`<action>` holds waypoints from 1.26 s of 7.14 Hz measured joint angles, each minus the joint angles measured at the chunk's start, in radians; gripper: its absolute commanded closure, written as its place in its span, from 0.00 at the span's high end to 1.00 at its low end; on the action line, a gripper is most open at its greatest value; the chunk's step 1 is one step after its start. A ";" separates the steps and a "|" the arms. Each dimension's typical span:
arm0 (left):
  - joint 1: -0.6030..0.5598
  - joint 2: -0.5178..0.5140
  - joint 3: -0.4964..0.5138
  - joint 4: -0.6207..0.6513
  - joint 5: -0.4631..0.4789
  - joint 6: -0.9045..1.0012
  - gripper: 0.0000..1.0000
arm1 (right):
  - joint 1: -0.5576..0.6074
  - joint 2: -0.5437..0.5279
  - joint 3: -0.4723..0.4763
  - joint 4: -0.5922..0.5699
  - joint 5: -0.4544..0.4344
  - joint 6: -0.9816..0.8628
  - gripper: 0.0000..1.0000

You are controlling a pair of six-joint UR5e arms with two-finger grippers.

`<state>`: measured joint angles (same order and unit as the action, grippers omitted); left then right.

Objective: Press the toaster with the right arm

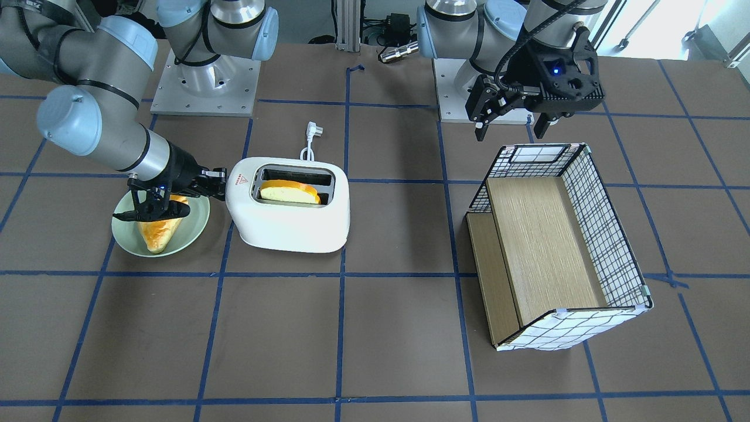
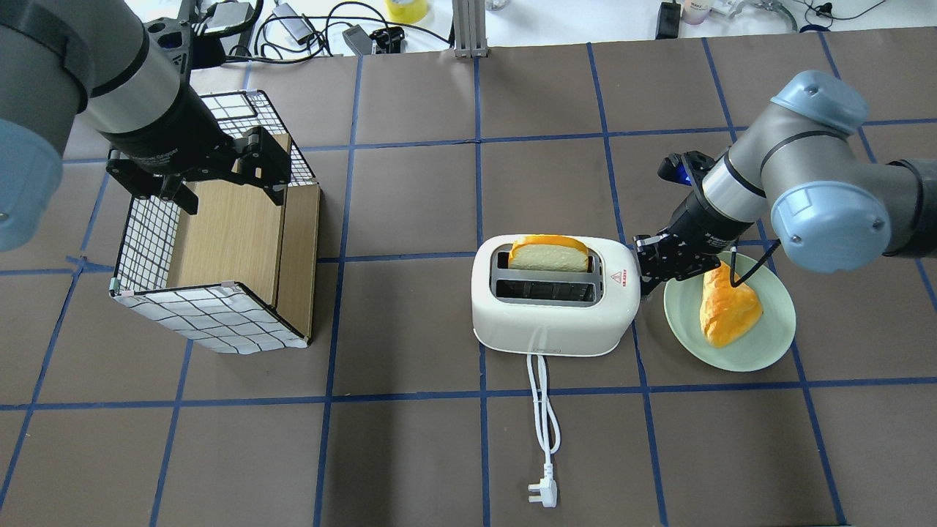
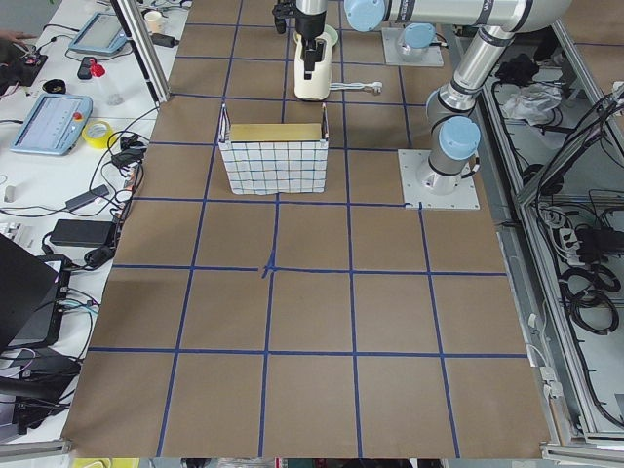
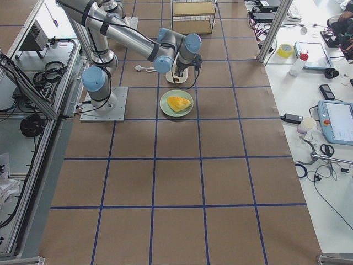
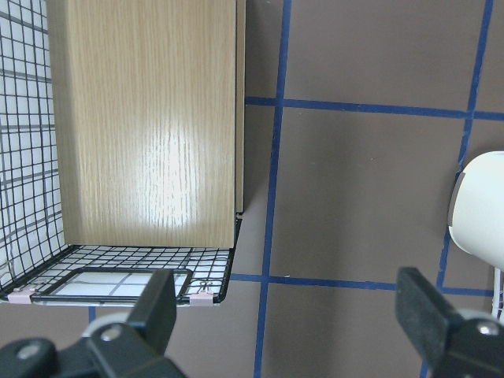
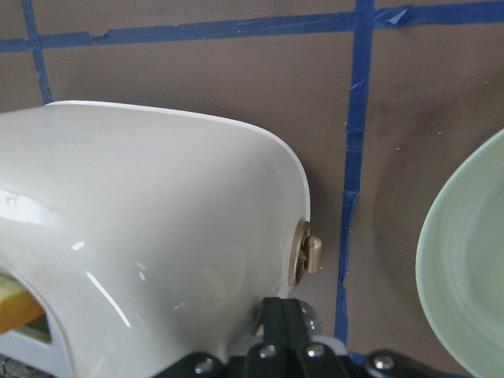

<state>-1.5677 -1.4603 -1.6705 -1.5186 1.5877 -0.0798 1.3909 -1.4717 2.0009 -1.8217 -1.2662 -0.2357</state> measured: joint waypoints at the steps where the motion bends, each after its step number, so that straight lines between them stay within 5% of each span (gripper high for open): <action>1: 0.000 0.000 0.000 0.000 0.000 0.000 1.00 | -0.001 0.000 0.003 -0.001 0.000 -0.001 0.00; 5: 0.000 0.000 0.000 0.000 0.000 0.000 1.00 | 0.002 -0.046 -0.047 0.024 -0.021 0.097 0.00; 9: 0.000 0.000 0.000 0.000 0.000 0.000 1.00 | 0.023 -0.110 -0.288 0.233 -0.128 0.237 0.00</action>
<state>-1.5677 -1.4603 -1.6705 -1.5187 1.5877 -0.0798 1.4143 -1.5819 1.7132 -1.5882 -1.3945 0.0009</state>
